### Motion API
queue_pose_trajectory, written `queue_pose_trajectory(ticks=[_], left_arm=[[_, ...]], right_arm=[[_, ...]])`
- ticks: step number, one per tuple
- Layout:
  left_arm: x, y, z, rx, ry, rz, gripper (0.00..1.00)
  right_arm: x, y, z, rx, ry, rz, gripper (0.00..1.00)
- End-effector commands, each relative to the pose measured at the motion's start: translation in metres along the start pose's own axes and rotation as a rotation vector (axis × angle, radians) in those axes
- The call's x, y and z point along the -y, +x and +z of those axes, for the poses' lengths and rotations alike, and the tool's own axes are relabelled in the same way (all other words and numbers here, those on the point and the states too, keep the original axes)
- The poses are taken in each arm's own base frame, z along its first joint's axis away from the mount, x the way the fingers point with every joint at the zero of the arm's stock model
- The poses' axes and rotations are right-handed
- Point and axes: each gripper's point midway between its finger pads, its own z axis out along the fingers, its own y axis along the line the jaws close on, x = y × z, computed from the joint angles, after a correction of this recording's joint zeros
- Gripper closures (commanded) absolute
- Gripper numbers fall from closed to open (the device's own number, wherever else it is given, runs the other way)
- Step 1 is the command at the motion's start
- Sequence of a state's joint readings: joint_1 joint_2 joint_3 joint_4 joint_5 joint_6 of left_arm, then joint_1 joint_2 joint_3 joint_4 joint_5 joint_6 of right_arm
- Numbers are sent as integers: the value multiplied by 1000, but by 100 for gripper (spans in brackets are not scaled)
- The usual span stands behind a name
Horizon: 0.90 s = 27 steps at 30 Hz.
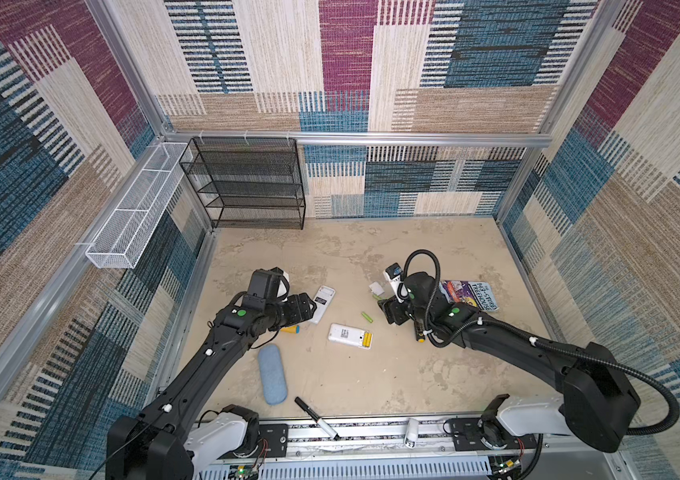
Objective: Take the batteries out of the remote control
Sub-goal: 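Move the right gripper to the black-and-yellow screwdriver and grasp its handle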
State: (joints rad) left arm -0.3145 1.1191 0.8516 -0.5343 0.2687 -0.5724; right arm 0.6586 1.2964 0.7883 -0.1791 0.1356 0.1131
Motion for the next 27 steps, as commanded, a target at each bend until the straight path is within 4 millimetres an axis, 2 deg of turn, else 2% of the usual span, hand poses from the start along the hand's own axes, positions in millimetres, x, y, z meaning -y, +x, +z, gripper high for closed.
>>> queue_pose_trajectory(ticks=[1, 4, 7, 13, 27], left_arm=[[8, 0, 3, -8, 45, 29, 18], [11, 0, 4, -14, 64, 25, 18], [15, -1, 7, -21, 85, 25, 18], [23, -1, 13, -52, 126, 18, 18], [32, -6, 21, -67, 166, -3, 19]], right_arm=[[37, 10, -13, 14, 128, 354, 28], [57, 36, -22, -47, 188, 469, 34], [65, 64, -24, -124, 221, 509, 35], [57, 103, -11, -239, 190, 541, 39], [52, 124, 15, -283, 173, 518, 56]])
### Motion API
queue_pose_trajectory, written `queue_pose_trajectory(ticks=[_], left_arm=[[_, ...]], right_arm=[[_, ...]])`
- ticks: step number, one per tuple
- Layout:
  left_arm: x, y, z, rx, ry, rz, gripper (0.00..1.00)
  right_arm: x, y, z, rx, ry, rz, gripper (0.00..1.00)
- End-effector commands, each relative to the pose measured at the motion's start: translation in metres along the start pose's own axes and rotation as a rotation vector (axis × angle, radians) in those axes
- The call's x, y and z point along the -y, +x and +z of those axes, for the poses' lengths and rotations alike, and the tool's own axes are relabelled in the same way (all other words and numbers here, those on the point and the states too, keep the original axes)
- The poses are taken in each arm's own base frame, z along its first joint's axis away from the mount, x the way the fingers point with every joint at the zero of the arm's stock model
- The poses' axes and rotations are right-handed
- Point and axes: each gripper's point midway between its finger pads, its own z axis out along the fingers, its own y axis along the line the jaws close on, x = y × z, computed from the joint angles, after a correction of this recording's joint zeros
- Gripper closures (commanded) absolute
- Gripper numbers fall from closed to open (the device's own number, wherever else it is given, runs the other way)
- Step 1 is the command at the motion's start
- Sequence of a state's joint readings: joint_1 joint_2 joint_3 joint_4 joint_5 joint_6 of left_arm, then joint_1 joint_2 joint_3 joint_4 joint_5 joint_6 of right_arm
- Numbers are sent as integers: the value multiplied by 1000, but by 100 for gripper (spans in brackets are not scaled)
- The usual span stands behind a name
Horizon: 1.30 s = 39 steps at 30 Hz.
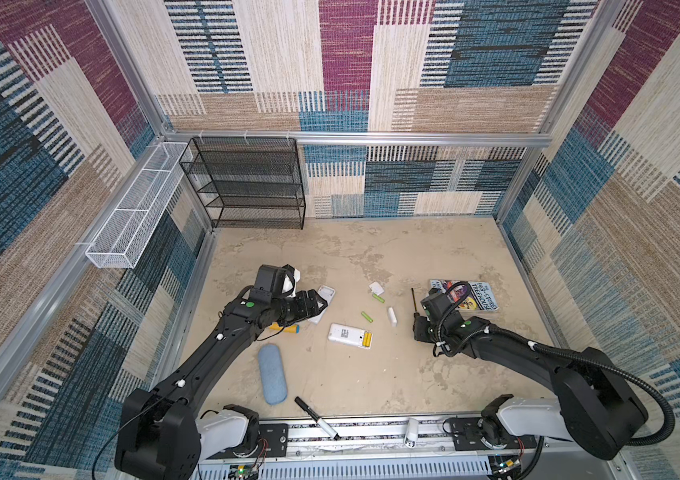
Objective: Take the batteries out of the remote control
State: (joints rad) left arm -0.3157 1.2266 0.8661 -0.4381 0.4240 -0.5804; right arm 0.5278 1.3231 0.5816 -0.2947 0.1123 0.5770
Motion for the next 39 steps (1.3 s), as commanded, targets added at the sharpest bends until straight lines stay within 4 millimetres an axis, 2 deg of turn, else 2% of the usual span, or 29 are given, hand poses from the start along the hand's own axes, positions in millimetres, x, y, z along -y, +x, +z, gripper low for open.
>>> queue_pose_trajectory(ticks=[1, 8, 12, 17, 30, 35, 39], left_arm=[[9, -8, 0, 16, 34, 6, 19], [11, -10, 1, 19, 46, 0, 19], [14, -10, 2, 14, 62, -6, 19], [17, -11, 2, 11, 72, -12, 19], [24, -13, 1, 35, 108, -44, 20], [31, -14, 3, 38, 129, -38, 20], [36, -13, 4, 39, 145, -40, 21]], right_arm=[[-6, -5, 5, 19, -23, 0, 57], [1, 4, 11, 0, 0, -15, 71], [1, 3, 9, 5, 0, -30, 88], [-1, -7, 1, 35, 0, -60, 100], [-27, -43, -45, 131, -63, -208, 100], [-60, -51, -68, 199, -121, -317, 100], [-85, -47, -77, 214, -178, -367, 100]])
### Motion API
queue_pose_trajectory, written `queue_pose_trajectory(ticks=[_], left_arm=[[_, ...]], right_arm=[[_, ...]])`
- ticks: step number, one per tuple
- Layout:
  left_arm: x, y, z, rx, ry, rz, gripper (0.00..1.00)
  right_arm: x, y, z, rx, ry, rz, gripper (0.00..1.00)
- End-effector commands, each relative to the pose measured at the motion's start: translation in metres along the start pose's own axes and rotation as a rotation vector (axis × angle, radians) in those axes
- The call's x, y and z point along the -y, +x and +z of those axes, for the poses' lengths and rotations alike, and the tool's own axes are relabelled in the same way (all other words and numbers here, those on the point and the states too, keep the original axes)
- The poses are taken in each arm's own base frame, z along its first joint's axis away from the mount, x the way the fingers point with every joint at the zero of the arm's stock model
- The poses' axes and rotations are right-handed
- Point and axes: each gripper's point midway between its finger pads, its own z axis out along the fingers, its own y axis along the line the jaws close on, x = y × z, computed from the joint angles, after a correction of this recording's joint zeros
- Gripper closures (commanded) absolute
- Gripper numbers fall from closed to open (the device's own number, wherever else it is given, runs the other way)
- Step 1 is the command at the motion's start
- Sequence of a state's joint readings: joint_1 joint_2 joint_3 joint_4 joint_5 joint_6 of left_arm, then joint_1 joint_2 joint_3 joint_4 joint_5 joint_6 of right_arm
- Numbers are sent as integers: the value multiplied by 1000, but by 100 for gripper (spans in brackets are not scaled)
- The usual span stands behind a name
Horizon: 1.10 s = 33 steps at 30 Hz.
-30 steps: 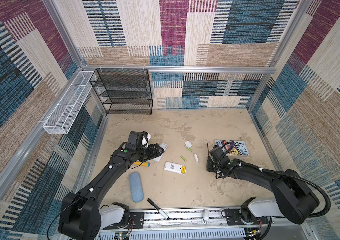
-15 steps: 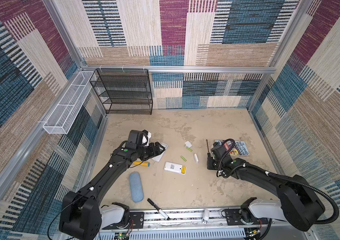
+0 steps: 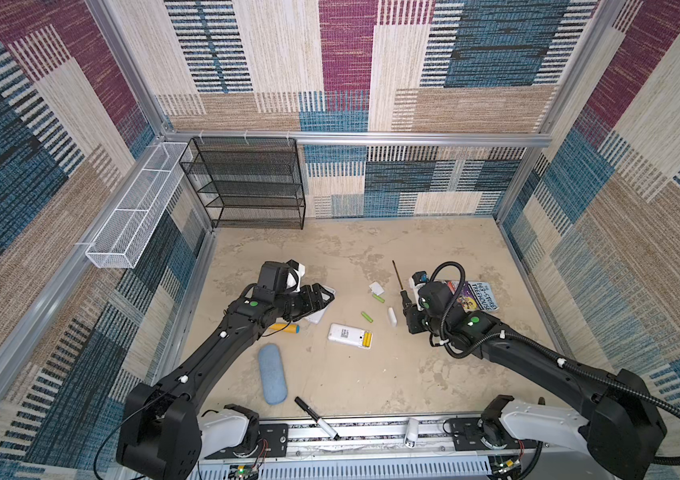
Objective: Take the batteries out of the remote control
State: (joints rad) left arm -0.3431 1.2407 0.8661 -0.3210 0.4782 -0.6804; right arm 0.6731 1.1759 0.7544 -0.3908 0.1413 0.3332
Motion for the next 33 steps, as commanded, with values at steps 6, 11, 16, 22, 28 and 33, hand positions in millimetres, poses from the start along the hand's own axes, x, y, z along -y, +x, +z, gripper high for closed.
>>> queue_pose_trajectory(ticks=[6, 11, 16, 22, 28, 33], left_arm=[[22, -4, 5, 29, 72, 15, 22], [38, -5, 13, 58, 133, 19, 23], [51, -19, 19, 114, 198, 1, 25], [68, -37, 24, 135, 239, 7, 33], [75, -48, 38, 138, 279, -23, 40], [78, -54, 51, 133, 323, -60, 52]], right_arm=[[-50, -17, -8, 85, -142, -106, 100], [-77, -24, -13, 119, -252, -136, 100], [-89, -21, -9, 99, -267, -174, 100], [-98, -21, -5, 87, -279, -199, 100], [-103, -20, -4, 84, -284, -219, 100], [-106, -20, -5, 83, -293, -227, 100]])
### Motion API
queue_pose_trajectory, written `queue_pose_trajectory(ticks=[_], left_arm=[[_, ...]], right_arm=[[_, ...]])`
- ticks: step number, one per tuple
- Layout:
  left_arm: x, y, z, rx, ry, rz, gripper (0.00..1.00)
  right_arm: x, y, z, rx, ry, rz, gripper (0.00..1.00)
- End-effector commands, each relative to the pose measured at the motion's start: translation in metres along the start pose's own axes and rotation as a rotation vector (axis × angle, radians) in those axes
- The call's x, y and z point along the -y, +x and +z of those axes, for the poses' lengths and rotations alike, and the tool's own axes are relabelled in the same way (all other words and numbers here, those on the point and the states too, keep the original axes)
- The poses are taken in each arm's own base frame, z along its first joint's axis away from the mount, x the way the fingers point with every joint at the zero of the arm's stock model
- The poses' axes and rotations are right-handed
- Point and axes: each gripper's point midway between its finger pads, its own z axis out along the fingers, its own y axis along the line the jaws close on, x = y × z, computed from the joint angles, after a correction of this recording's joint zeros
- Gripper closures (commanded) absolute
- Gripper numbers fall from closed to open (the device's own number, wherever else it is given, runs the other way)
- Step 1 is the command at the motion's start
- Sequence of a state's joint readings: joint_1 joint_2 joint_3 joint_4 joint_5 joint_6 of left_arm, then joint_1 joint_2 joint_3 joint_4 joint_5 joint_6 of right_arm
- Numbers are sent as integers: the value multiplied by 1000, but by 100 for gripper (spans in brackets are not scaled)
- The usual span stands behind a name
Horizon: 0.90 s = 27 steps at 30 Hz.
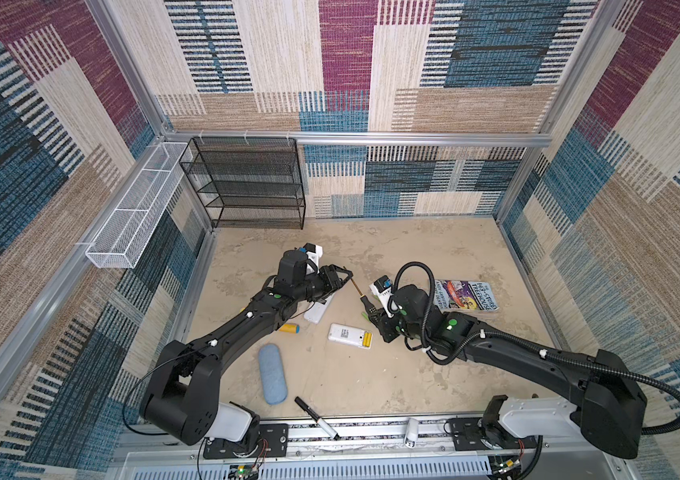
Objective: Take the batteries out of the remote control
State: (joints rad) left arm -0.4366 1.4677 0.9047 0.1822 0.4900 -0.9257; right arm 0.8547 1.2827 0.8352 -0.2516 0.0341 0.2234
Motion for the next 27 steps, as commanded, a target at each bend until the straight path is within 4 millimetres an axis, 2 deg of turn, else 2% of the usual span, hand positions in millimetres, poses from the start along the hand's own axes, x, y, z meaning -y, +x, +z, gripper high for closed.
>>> queue_pose_trajectory(ticks=[1, 10, 12, 16, 20, 22, 24, 27], left_arm=[[17, -9, 6, 19, 84, -20, 54], [14, -9, 11, 24, 112, -47, 74], [14, -8, 11, 25, 117, -49, 83], [14, -7, 10, 25, 118, -57, 88], [10, -6, 10, 21, 106, -67, 100], [9, -6, 9, 25, 107, -83, 100], [10, -6, 8, 34, 121, -96, 100], [12, -7, 6, 49, 135, -119, 100]], right_arm=[[-7, -13, -1, 43, -27, -10, 100], [-5, -11, 0, 41, -12, -14, 100], [-4, -10, 1, 40, -8, -16, 100], [-3, -10, 0, 42, 0, -17, 100], [-2, -11, -1, 52, 3, -20, 100], [-1, -12, -2, 62, 6, -19, 100], [-2, -12, -3, 71, 0, -23, 97], [-5, -15, -6, 108, -24, -28, 77]])
